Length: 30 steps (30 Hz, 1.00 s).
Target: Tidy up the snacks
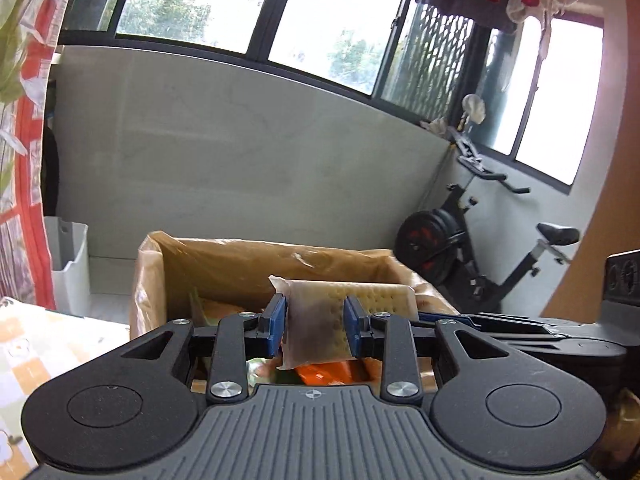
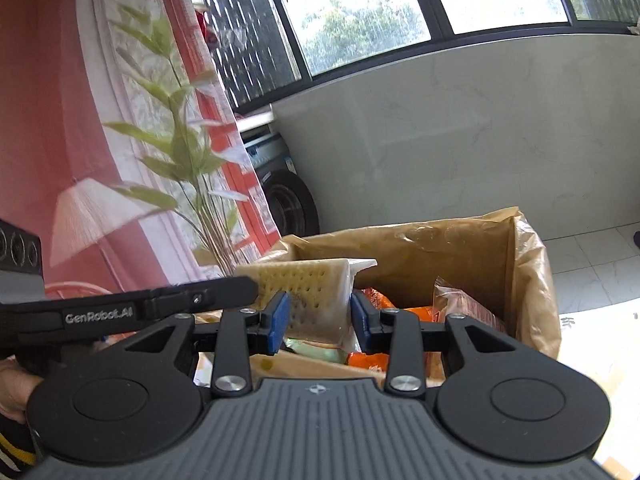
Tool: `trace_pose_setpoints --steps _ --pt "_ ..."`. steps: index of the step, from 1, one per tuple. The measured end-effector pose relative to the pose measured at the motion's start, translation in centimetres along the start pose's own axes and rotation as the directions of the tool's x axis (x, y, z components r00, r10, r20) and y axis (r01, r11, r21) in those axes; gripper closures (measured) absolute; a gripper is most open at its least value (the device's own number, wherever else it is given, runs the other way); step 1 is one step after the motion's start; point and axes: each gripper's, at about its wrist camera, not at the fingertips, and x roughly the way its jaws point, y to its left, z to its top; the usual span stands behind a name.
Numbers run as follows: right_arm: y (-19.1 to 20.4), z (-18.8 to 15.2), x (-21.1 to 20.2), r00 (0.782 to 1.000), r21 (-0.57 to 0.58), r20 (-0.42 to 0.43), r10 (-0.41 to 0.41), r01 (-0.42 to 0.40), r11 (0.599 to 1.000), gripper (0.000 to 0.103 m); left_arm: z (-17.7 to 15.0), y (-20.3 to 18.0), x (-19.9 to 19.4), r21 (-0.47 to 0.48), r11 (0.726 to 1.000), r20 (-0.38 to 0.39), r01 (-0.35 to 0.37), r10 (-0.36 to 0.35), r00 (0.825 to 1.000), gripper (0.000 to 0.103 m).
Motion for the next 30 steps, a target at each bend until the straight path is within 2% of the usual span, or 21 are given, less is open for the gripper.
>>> trace_pose_setpoints --steps 3,5,7,9,14,16,18,20,26,30 --pt "-0.2 0.4 2.0 0.999 -0.004 -0.030 -0.031 0.031 1.000 0.065 0.0 0.2 1.4 -0.011 0.999 -0.004 -0.047 0.047 0.999 0.070" --pt "-0.7 0.3 2.9 0.997 0.008 -0.050 -0.050 0.051 0.999 0.064 -0.2 0.0 2.1 -0.013 0.994 -0.018 -0.107 0.107 0.994 0.064" --pt "-0.6 0.2 3.0 0.995 -0.003 -0.054 -0.083 0.083 0.997 0.064 -0.5 0.1 1.2 -0.019 0.990 -0.016 -0.142 0.142 0.990 0.046" --pt "-0.6 0.1 2.6 0.993 -0.025 -0.058 -0.099 0.098 0.995 0.064 -0.7 -0.1 0.5 -0.011 0.985 -0.007 -0.170 0.170 0.985 0.036" --pt "-0.5 0.3 0.5 0.983 -0.061 -0.064 -0.174 0.170 0.984 0.032 0.4 -0.9 -1.9 0.051 0.967 0.008 -0.251 0.251 0.968 0.032" --pt "-0.4 0.6 -0.7 0.979 -0.060 -0.051 -0.196 0.193 0.979 0.022 1.1 -1.5 -3.3 0.066 0.959 0.032 -0.277 0.275 0.961 0.023" --pt "-0.2 0.8 -2.0 0.979 -0.047 -0.031 -0.202 0.200 0.979 0.014 2.0 -2.3 -5.0 0.095 0.952 0.051 -0.292 0.288 0.956 0.018" --pt "0.0 1.0 -3.3 0.976 -0.039 -0.017 -0.216 0.215 0.976 0.008 2.6 -3.2 -6.6 0.118 0.944 0.073 -0.308 0.301 0.951 0.017" --pt "2.0 1.4 -6.2 0.946 -0.060 0.014 -0.324 0.324 0.944 0.007 3.9 -5.5 -11.3 0.124 0.928 0.127 -0.350 0.335 0.934 0.008" --pt "3.1 1.2 -8.4 0.943 -0.061 0.046 -0.329 0.331 0.942 0.005 3.9 -5.9 -14.1 0.094 0.926 0.124 -0.366 0.354 0.927 0.008"
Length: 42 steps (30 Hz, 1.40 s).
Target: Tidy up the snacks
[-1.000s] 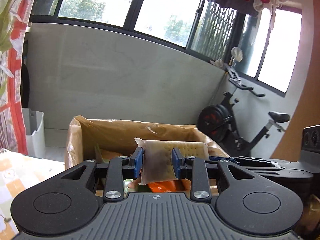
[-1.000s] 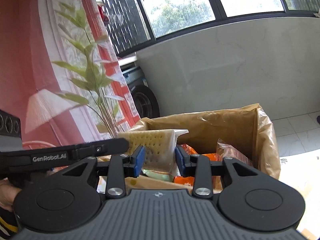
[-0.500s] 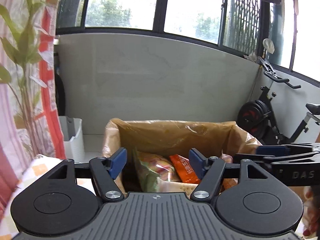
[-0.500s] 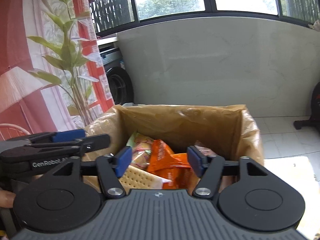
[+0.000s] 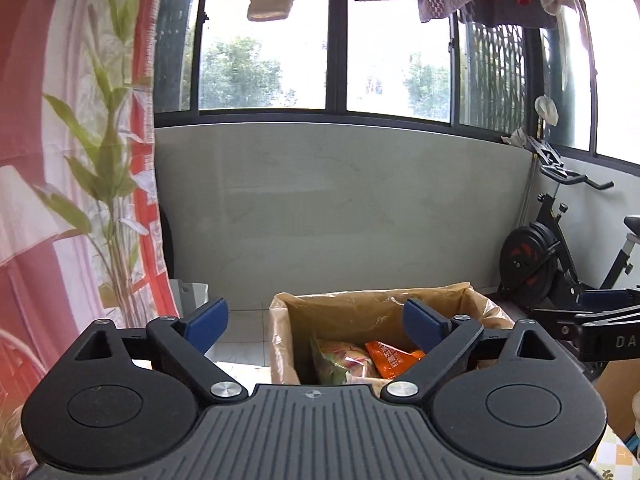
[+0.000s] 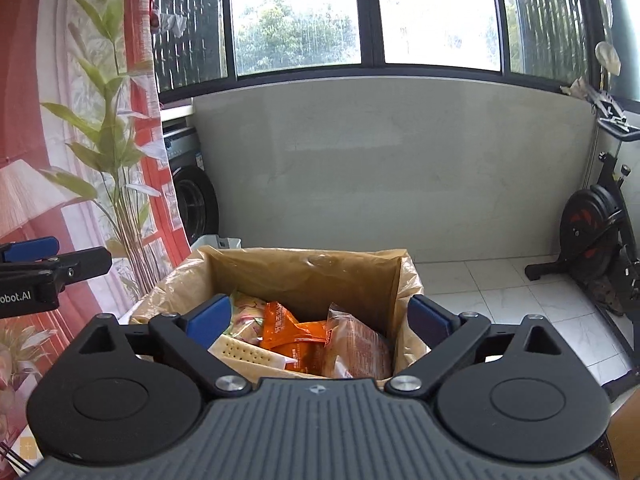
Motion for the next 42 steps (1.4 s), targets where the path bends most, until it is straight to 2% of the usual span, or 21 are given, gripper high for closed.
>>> trace_pose_setpoints --steps 4,8,10,15,20,27,33,42 --pt "0.2 -0.4 -1.9 1.000 0.022 0.012 0.001 -0.001 1.000 0.004 0.0 0.7 -1.8 -0.013 0.999 -0.012 -0.035 0.035 0.999 0.008" --pt "0.6 -1.1 -3.6 1.000 0.032 0.027 0.005 -0.006 0.999 0.004 -0.3 0.0 -3.2 0.036 0.994 0.005 -0.107 0.106 0.994 0.007" --pt "0.8 -1.4 -4.2 0.999 0.034 0.035 0.013 -0.015 0.999 0.004 -0.3 -0.5 -3.9 0.055 0.991 0.022 -0.118 0.117 0.993 0.007" --pt "1.1 -1.9 -5.0 0.999 0.026 0.032 0.016 -0.017 1.000 0.004 -0.6 -0.9 -5.4 0.013 0.998 0.014 -0.055 0.055 0.998 0.007" --pt "1.3 -2.2 -5.4 0.999 0.016 0.038 0.005 -0.006 1.000 0.004 -1.2 -0.8 -5.0 0.017 0.999 -0.013 -0.036 0.036 0.999 0.007" --pt "1.4 -2.2 -5.7 0.998 0.016 0.055 0.007 -0.008 1.000 0.004 -1.7 -0.5 -5.2 -0.024 0.999 -0.044 -0.044 0.043 0.998 0.007" --pt "1.8 -2.2 -6.2 0.998 0.004 0.069 0.015 -0.015 1.000 0.003 -1.7 -0.7 -5.9 0.000 0.996 -0.021 -0.093 0.093 0.995 0.007" --pt "1.3 -2.4 -6.3 0.997 0.012 0.073 0.007 -0.007 1.000 0.003 -1.6 -0.6 -6.2 -0.001 0.994 -0.017 -0.106 0.106 0.994 0.007"
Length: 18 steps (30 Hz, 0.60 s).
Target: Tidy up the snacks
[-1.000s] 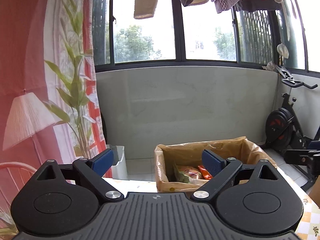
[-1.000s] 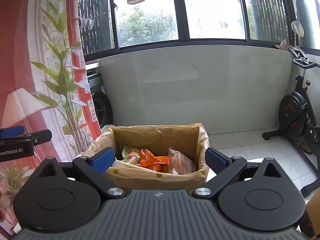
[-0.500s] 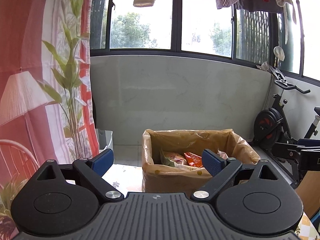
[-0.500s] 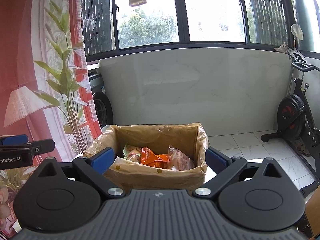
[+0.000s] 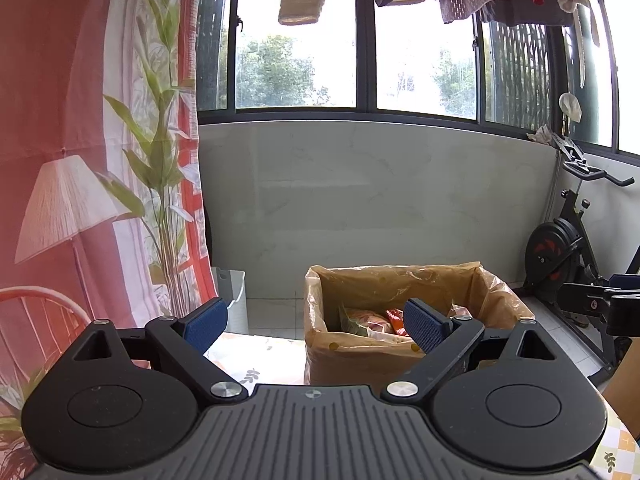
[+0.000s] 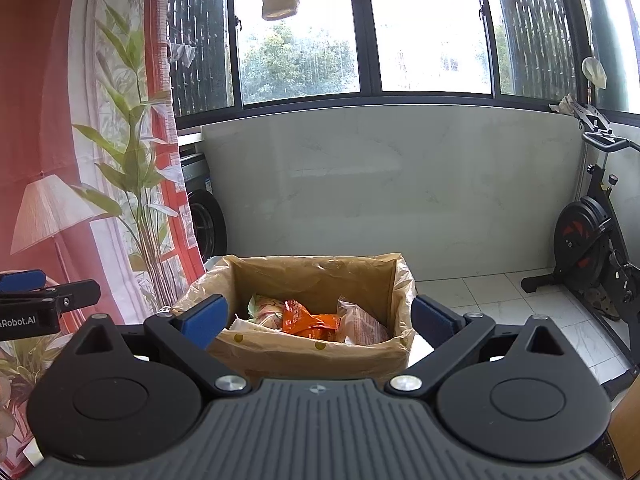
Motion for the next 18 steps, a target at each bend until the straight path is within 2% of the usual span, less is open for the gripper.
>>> trace_pose_setpoints --steps 18 --pt "0.14 -0.26 0.22 1.000 -0.010 -0.002 -0.001 0.001 1.000 0.003 0.09 0.09 -0.18 0.002 1.000 0.017 -0.025 0.025 1.000 0.007"
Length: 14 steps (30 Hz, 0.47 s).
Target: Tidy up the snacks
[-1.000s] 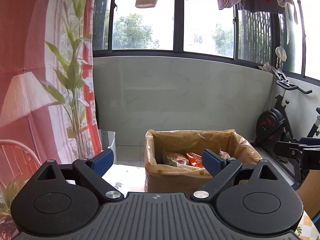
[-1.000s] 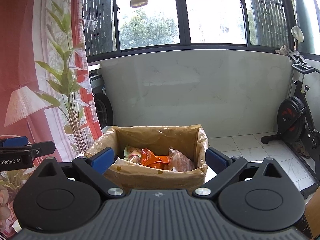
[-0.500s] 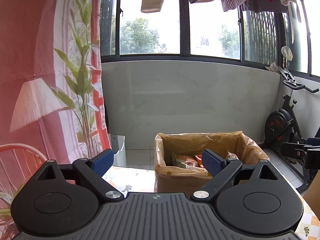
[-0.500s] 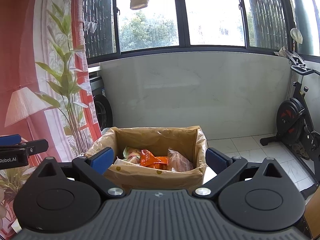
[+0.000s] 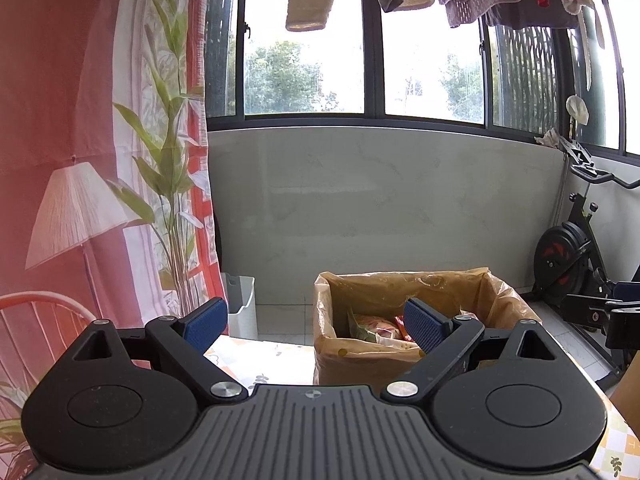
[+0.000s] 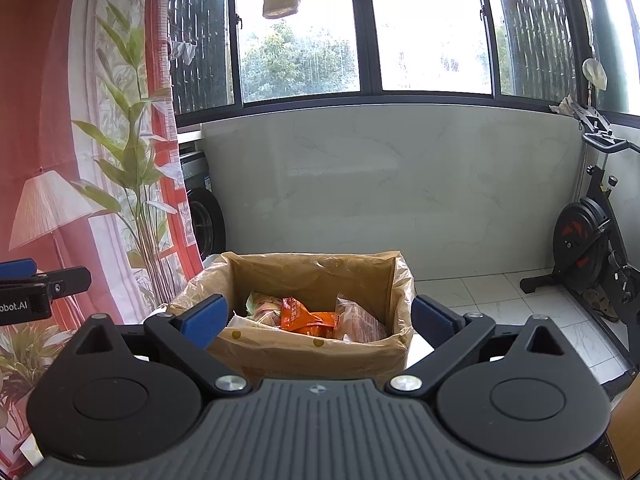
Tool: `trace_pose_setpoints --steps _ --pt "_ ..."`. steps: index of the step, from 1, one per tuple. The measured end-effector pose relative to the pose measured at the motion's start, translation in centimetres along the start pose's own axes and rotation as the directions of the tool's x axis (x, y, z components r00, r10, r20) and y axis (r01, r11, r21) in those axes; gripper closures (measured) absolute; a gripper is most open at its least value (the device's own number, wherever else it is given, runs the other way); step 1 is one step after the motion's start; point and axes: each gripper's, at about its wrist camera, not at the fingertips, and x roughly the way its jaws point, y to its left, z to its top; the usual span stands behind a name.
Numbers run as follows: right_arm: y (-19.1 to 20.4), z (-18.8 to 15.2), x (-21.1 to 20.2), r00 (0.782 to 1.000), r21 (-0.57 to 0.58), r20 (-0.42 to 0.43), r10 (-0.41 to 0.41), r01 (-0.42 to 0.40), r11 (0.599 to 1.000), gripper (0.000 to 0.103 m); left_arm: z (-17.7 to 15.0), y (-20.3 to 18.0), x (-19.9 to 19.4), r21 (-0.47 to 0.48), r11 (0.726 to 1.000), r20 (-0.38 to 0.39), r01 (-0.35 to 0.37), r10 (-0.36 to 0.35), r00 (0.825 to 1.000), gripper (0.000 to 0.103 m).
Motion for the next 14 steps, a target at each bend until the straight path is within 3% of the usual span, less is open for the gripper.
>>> trace_pose_setpoints --steps 14 --pt "0.09 -0.42 0.29 1.000 -0.007 -0.007 0.003 -0.003 1.000 0.003 -0.11 0.43 0.19 -0.014 1.000 -0.005 0.015 -0.015 1.000 0.007"
